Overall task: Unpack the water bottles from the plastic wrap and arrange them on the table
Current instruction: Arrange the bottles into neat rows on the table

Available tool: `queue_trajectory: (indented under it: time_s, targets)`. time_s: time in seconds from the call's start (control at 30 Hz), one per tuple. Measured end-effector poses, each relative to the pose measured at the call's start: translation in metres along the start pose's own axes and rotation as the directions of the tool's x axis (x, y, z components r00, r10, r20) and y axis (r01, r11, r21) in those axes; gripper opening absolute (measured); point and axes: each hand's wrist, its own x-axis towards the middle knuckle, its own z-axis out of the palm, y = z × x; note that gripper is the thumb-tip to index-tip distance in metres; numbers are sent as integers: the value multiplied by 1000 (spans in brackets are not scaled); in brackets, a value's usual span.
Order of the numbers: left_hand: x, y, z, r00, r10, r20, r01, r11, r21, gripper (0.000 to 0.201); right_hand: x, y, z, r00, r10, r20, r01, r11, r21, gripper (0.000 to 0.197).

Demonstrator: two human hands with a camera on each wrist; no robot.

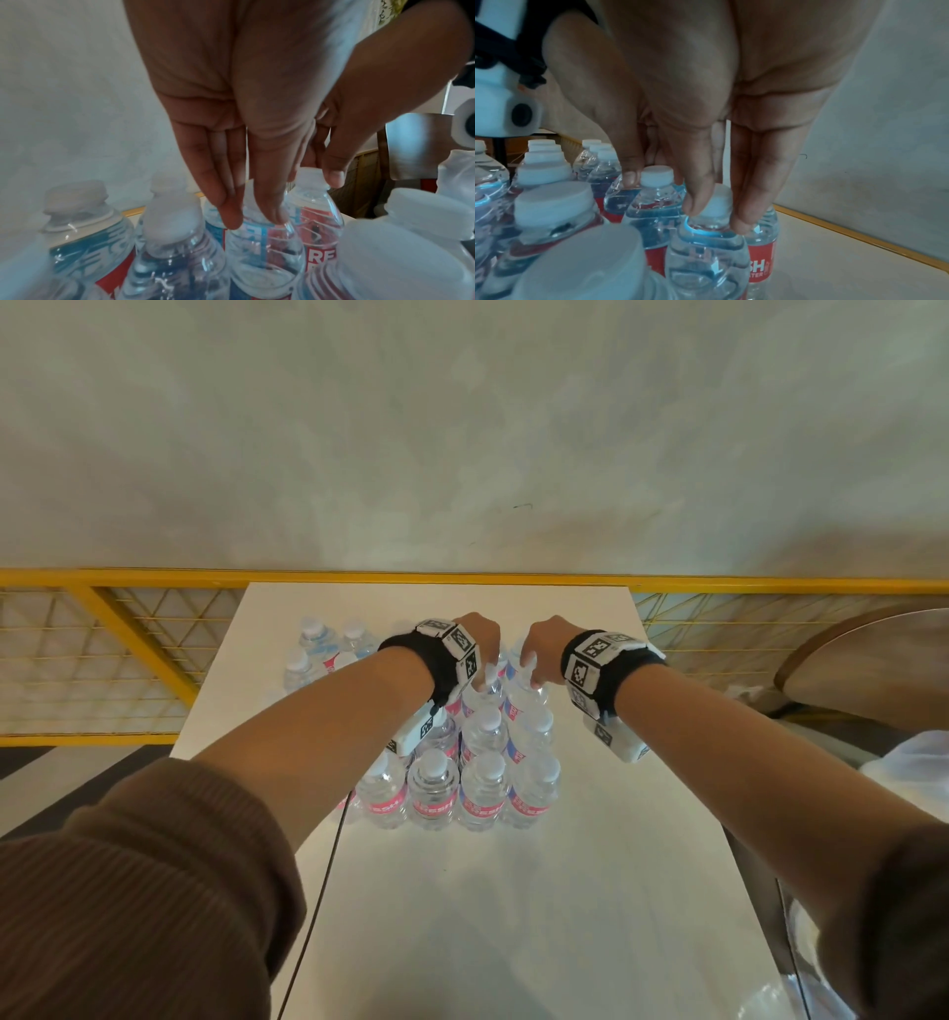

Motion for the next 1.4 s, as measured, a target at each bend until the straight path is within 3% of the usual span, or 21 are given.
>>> queue_trajectory:
  time_s: [0.23, 0.4, 0.57, 0.67, 0.83, 1.03, 1.23, 1.4]
  targets:
    - [-4, 3, -2, 1000, 22, -18, -23, 999, -38, 14, 2, 2, 5, 1000, 5, -18, -5, 1000, 0, 43]
    - [25, -9, 9, 998, 43, -53, -40, 998, 57, 45, -1, 3, 5, 1000, 4, -22, -4, 1000, 6, 42]
    - [-11, 8, -3, 997, 39, -60, -39, 999, 4, 36, -1, 2, 3, 1000, 10, -13, -10, 1000, -12, 44]
    - [-13, 2, 0, 995, 24, -97, -31, 997, -67, 43, -3, 2, 0, 1000, 12, 10, -12, 1000, -5, 50]
    - [-54, -48, -33, 975, -38, -221, -7, 980, -199, 54, -12, -13, -30, 997, -62, -42, 65, 996, 62, 56]
    - [-96, -140, -21, 972, -209, -106, 193, 970, -147, 52, -8, -69, -49, 983, -180, -48, 181, 983, 23, 47]
    - [-97, -137, 10, 983, -81, -162, 49, 980, -191, 47, 6, -109, -25, 987, -145, 62, 146, 989, 2, 38]
    - [-68, -113, 8, 990, -42, -135, 20, 987, -157, 41, 9, -111, -24, 994, -98, 53, 97, 995, 26, 35]
